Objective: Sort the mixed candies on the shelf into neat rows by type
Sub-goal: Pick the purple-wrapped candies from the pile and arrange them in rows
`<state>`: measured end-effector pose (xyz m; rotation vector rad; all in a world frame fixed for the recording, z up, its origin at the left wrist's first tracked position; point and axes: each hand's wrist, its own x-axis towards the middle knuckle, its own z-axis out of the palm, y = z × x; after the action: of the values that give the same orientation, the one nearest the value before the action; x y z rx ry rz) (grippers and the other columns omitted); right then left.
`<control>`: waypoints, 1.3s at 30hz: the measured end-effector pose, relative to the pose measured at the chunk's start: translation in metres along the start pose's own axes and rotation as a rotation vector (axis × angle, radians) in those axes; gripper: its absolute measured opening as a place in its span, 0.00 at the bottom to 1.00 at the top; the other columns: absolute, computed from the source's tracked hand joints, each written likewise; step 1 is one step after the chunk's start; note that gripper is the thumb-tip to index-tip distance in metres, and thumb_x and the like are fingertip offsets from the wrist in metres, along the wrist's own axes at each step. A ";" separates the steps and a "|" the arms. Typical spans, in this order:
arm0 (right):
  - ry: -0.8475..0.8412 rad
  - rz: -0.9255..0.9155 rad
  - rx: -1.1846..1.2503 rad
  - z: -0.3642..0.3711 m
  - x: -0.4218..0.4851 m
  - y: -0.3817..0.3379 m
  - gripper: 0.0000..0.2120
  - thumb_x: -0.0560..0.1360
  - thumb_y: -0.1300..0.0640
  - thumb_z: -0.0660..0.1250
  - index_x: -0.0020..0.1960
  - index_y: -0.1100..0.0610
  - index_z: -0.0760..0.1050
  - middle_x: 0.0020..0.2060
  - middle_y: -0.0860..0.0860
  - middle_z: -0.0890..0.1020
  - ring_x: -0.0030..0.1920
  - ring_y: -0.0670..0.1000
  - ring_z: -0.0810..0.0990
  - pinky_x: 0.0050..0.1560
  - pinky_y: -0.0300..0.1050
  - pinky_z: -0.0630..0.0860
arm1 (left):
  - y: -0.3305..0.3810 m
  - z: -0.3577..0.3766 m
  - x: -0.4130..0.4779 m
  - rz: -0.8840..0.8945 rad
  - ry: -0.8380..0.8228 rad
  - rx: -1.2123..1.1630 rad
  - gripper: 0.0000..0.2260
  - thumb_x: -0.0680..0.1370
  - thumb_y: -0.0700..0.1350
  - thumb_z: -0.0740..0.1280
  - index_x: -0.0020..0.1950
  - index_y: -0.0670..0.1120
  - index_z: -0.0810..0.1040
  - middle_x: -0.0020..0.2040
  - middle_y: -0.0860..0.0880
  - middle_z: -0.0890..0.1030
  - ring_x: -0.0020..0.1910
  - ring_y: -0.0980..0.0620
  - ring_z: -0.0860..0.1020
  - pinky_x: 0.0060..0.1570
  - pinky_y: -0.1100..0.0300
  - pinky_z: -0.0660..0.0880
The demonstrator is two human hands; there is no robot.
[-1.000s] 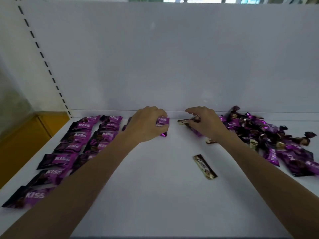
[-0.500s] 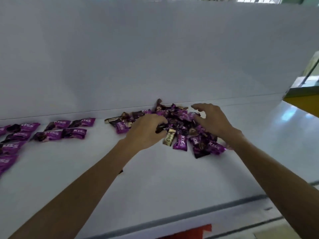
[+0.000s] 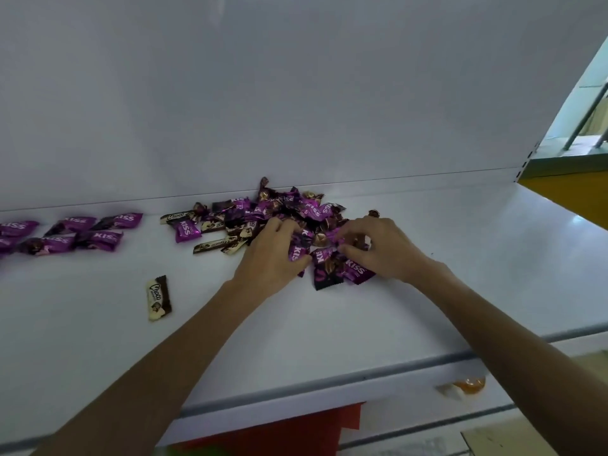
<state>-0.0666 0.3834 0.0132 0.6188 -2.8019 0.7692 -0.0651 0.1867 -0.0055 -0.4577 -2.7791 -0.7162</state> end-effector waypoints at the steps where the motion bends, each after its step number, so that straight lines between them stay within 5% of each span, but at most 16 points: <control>1: -0.011 -0.004 -0.005 0.002 -0.001 -0.002 0.09 0.72 0.49 0.68 0.49 0.51 0.79 0.39 0.47 0.81 0.39 0.46 0.75 0.41 0.42 0.71 | 0.000 0.001 -0.001 -0.005 0.003 -0.012 0.22 0.72 0.47 0.71 0.64 0.44 0.69 0.59 0.46 0.69 0.52 0.49 0.73 0.51 0.60 0.70; 7: 0.015 0.013 -0.101 0.013 0.002 -0.013 0.21 0.67 0.35 0.67 0.51 0.49 0.76 0.40 0.43 0.77 0.41 0.44 0.73 0.36 0.37 0.65 | -0.001 -0.003 -0.007 0.011 0.006 -0.039 0.24 0.72 0.41 0.69 0.67 0.45 0.67 0.61 0.47 0.68 0.56 0.51 0.72 0.51 0.66 0.66; 13: -0.080 -0.076 -0.068 0.008 0.000 -0.020 0.19 0.70 0.49 0.69 0.59 0.51 0.73 0.44 0.46 0.75 0.50 0.49 0.73 0.46 0.41 0.65 | -0.005 -0.007 -0.014 0.002 0.014 -0.020 0.23 0.73 0.42 0.68 0.67 0.45 0.67 0.61 0.47 0.69 0.58 0.50 0.72 0.55 0.60 0.70; 19: -0.135 -0.097 -0.071 0.005 -0.001 -0.017 0.21 0.70 0.52 0.69 0.62 0.49 0.72 0.52 0.46 0.79 0.53 0.48 0.74 0.52 0.42 0.69 | -0.007 -0.010 -0.019 -0.026 0.022 0.015 0.22 0.73 0.44 0.68 0.67 0.46 0.68 0.58 0.48 0.77 0.58 0.49 0.73 0.59 0.54 0.70; 23: -0.144 -0.122 -0.052 0.009 0.000 -0.017 0.24 0.67 0.56 0.69 0.62 0.51 0.71 0.51 0.47 0.80 0.53 0.49 0.76 0.57 0.48 0.73 | -0.013 -0.011 -0.021 -0.010 0.033 0.019 0.23 0.72 0.43 0.69 0.66 0.47 0.69 0.56 0.48 0.76 0.55 0.49 0.74 0.54 0.56 0.72; 29: -0.195 -0.160 0.031 0.012 0.000 -0.017 0.24 0.68 0.60 0.67 0.63 0.51 0.70 0.53 0.47 0.79 0.52 0.45 0.75 0.56 0.39 0.71 | -0.017 -0.012 -0.026 -0.041 -0.006 0.030 0.26 0.72 0.52 0.70 0.68 0.49 0.67 0.63 0.48 0.69 0.59 0.49 0.71 0.57 0.55 0.71; 31: -0.220 -0.158 0.018 0.012 0.001 -0.017 0.23 0.68 0.59 0.68 0.63 0.52 0.69 0.53 0.47 0.78 0.51 0.46 0.75 0.55 0.40 0.72 | -0.016 -0.017 -0.027 -0.043 -0.007 -0.027 0.24 0.72 0.54 0.70 0.65 0.49 0.71 0.63 0.49 0.70 0.52 0.52 0.73 0.54 0.59 0.70; 35: -0.143 -0.161 -0.052 0.015 0.003 -0.014 0.16 0.74 0.49 0.66 0.60 0.51 0.72 0.52 0.48 0.79 0.41 0.42 0.72 0.46 0.38 0.69 | -0.012 -0.028 -0.028 0.016 0.055 -0.103 0.11 0.75 0.42 0.66 0.58 0.46 0.78 0.56 0.48 0.77 0.36 0.60 0.69 0.43 0.66 0.65; 39: -0.062 -0.157 -0.036 0.011 0.005 -0.012 0.11 0.76 0.56 0.60 0.57 0.51 0.76 0.53 0.48 0.78 0.49 0.46 0.76 0.51 0.43 0.73 | -0.015 -0.035 -0.029 0.160 -0.026 0.043 0.17 0.71 0.33 0.64 0.57 0.46 0.79 0.58 0.48 0.78 0.51 0.51 0.74 0.51 0.61 0.68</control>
<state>-0.0664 0.3665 0.0112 0.8578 -2.7734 0.6786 -0.0382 0.1496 0.0085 -0.6767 -2.7368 -0.6165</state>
